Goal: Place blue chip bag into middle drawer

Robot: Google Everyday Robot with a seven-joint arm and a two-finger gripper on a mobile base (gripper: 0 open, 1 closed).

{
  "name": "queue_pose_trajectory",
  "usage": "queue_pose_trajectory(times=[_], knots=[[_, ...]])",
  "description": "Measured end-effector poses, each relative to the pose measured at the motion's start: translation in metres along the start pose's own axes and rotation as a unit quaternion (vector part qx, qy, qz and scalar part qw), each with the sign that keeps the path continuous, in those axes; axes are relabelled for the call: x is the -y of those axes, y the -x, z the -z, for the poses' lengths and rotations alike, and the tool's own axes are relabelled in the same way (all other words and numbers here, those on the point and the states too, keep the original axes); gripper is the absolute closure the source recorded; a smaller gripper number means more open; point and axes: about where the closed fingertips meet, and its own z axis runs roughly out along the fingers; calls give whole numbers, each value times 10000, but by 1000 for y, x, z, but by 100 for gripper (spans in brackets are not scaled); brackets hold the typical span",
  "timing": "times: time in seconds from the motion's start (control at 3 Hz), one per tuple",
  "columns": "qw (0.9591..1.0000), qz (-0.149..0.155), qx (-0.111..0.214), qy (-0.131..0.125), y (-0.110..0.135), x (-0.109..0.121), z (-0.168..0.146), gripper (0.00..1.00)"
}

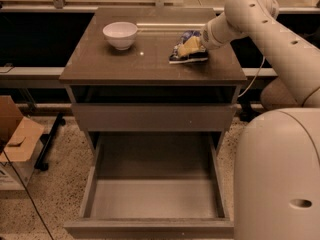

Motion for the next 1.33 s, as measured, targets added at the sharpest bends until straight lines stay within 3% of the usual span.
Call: queue_pose_trajectory(times=[0.33, 0.67, 1.0, 1.33], knots=[[9991, 322, 180, -204, 10, 3, 32, 73], [9966, 702, 330, -294, 17, -6, 69, 96], [9931, 1076, 381, 282, -12, -34, 122, 100], [9823, 1656, 146, 860, -49, -60, 160, 100]])
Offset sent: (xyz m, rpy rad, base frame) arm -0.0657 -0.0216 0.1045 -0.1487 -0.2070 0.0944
